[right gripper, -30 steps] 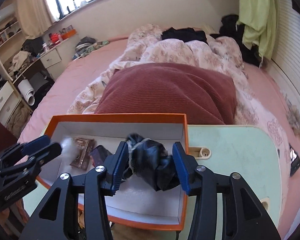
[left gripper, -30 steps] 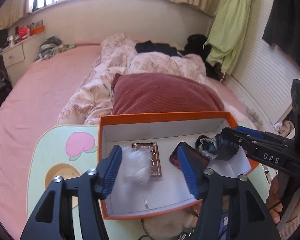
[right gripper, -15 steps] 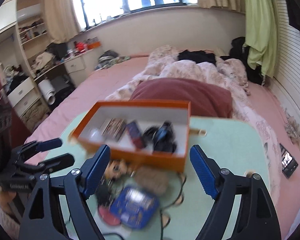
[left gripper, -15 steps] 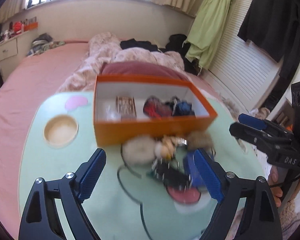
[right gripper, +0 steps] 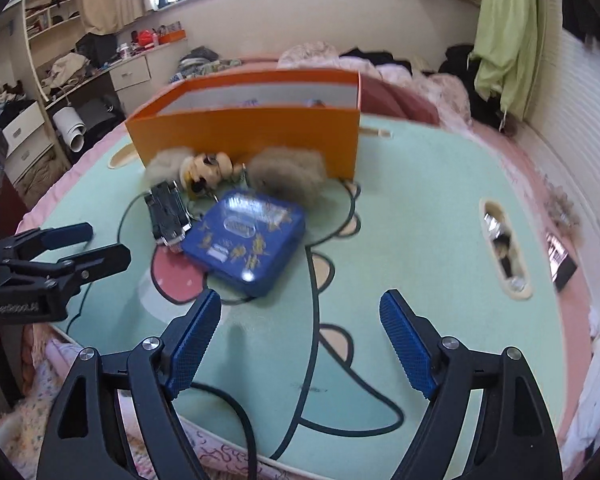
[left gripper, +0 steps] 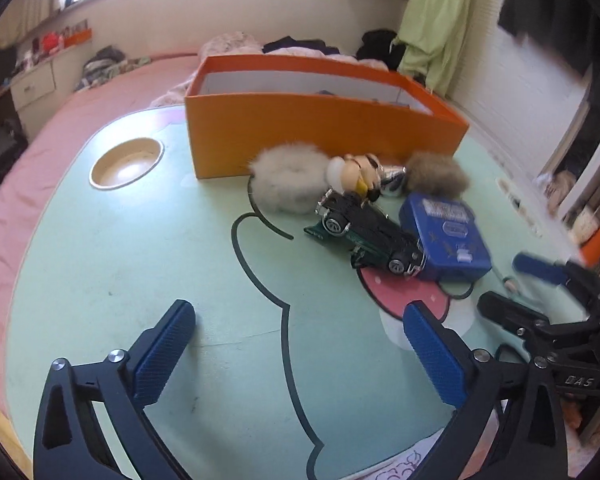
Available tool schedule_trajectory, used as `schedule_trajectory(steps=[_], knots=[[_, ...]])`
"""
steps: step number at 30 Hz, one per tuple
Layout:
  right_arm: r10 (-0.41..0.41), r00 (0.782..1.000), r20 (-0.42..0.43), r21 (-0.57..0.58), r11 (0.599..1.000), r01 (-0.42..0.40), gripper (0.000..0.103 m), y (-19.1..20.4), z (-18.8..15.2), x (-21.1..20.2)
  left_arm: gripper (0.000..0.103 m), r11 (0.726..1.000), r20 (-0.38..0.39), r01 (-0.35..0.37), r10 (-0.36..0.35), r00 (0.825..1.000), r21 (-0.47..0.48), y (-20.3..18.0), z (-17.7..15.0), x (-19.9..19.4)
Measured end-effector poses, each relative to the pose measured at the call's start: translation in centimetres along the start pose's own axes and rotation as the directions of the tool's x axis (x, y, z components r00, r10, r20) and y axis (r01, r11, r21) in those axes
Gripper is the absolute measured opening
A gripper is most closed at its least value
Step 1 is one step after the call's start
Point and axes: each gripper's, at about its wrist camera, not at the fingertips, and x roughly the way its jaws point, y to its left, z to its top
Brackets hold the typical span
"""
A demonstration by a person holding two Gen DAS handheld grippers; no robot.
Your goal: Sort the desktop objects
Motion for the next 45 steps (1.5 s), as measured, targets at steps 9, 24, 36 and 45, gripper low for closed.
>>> schedule_trajectory(steps=[9,24,36,45], knots=[[-0.023,1.000,-0.010,-0.078,0.997,0.022,0.103,1.2,-0.2,1.8,0.103,0.997,-0.013,-0.035,0.036,0.999,0.070,-1.0,0.0,0.0],[-0.028,1.000,0.003,-0.079,0.997,0.028,0.103,1.1,-0.6,1.5,0.103,0.997,-0.013,-0.035,0.036,0.999,0.070,-0.9,0.1,-0.1],[0.015,0.999,0.030,-0.126,0.992,-0.011,0.103,1.1,-1.0,1.4,0.103,0.997,-0.014,-0.036,0.037,0.999,0.073,-0.9,0.1,-0.1],[0.017,0.999,0.038,-0.121,0.993,-0.012,0.103,1.1,-1.0,1.3,0.103,0.996,-0.009,-0.028,0.029,1.000,0.085,-0.5,0.2,0.0]])
